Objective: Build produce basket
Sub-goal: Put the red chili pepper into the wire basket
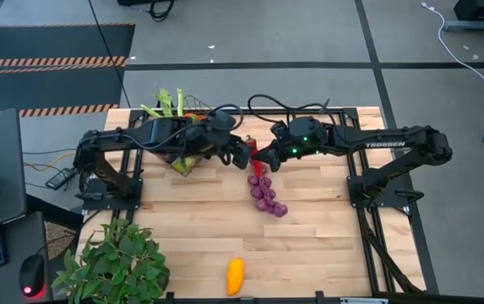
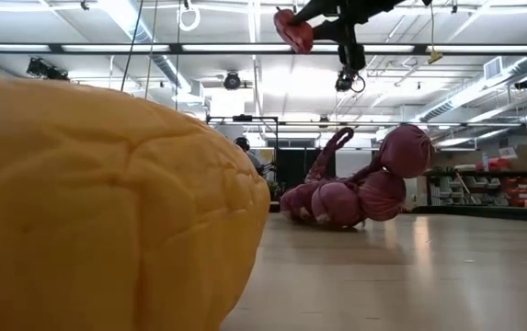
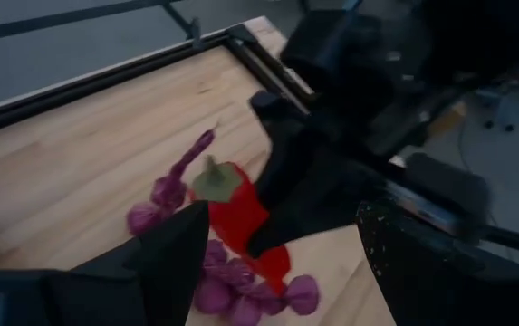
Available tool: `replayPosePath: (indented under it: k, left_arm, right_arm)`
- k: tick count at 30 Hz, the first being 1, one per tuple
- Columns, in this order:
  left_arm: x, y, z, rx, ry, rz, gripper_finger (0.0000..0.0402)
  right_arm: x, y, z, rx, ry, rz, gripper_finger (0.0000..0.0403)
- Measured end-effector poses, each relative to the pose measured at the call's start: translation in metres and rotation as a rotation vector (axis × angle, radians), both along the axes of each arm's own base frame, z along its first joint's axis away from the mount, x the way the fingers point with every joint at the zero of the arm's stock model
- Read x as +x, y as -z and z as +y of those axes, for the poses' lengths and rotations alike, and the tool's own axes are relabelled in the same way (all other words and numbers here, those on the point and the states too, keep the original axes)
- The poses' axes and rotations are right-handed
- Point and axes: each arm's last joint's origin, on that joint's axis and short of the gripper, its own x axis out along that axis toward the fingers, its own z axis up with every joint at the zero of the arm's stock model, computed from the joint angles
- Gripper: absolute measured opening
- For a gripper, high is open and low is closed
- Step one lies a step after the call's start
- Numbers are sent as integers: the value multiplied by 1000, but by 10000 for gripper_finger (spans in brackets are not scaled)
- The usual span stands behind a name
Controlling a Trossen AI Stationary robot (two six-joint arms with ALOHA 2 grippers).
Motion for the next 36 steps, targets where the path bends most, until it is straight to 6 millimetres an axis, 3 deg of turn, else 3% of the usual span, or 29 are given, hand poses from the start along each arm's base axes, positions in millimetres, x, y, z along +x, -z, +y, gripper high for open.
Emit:
replayPosePath:
  k: [12, 23, 32, 36]
  left_arm:
    - [-3, 1, 21, -21, -69, 18, 291]
    - [4, 1, 23, 21, -48, -3, 288]
    - [8, 3, 23, 11, -42, -15, 236]
    - [8, 3, 25, -2, -50, -17, 232]
  right_arm:
    - [7, -26, 4, 1, -14, -269, 87]
    - [7, -28, 5, 3, -30, -294, 87]
    - [8, -29, 4, 4, -25, -303, 87]
    - [8, -28, 4, 6, -21, -303, 87]
